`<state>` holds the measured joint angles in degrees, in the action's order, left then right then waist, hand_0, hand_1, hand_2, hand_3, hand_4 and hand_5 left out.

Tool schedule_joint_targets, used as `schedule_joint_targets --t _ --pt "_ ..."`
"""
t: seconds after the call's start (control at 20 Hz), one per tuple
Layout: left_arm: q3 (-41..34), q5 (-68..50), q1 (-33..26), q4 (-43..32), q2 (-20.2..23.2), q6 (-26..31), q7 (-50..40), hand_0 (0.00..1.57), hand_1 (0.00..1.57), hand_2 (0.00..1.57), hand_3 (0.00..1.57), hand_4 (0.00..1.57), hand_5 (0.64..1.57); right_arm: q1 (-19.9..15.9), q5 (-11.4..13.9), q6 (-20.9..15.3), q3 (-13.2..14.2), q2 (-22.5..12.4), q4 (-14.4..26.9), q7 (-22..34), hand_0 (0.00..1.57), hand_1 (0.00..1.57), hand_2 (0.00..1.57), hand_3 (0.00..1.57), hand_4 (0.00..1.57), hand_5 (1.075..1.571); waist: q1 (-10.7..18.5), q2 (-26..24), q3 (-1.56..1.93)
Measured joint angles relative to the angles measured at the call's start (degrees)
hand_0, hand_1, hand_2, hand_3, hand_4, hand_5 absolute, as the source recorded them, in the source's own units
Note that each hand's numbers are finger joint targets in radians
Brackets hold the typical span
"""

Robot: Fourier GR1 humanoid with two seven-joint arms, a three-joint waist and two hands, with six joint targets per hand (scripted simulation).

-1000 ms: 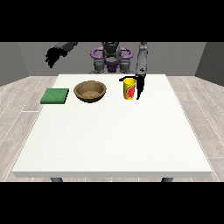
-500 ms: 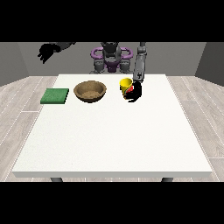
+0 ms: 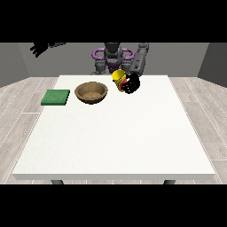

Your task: Pick the cup and pour the ball into the bowl, then pick the bowl and place it on the pad

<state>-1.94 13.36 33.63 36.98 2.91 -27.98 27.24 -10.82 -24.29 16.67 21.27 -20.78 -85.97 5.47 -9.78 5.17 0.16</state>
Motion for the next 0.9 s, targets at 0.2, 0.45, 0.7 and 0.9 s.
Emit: schedule_joint_targets --t 0.2,0.45,0.7,0.9 --pt "7.2 11.0 3.5 -3.1 1.2 -7.7 -8.1 1.37 1.37 1.57 1.57 1.45 1.531 -0.3 -0.1 0.9 -0.1 -0.4 3.0 0.4 0.00 0.00 0.00 0.19 0.66 1.563 -0.3 -2.8 0.18" --pt "16.1 24.5 8.5 -8.8 0.7 -11.8 -21.2 1.36 1.36 1.57 1.57 1.46 1.535 0.2 0.9 1.4 0.0 0.0 7.5 -1.1 0.00 0.00 0.00 0.00 0.68 1.559 1.1 -5.8 0.16" --pt "23.2 33.0 13.4 -11.0 -1.6 -9.9 -34.2 1.36 1.36 1.57 1.57 1.47 1.531 0.4 0.7 3.9 1.7 -1.5 13.6 -3.5 0.00 0.00 0.00 0.00 0.68 1.556 2.4 -7.7 0.03" --pt "28.9 38.7 18.3 -11.5 -2.4 -5.5 -44.2 1.33 1.33 1.57 1.57 1.41 1.554 -0.8 0.7 5.8 1.9 -2.6 17.8 -4.3 0.00 0.00 0.00 0.15 0.70 1.559 2.1 -8.3 0.01"
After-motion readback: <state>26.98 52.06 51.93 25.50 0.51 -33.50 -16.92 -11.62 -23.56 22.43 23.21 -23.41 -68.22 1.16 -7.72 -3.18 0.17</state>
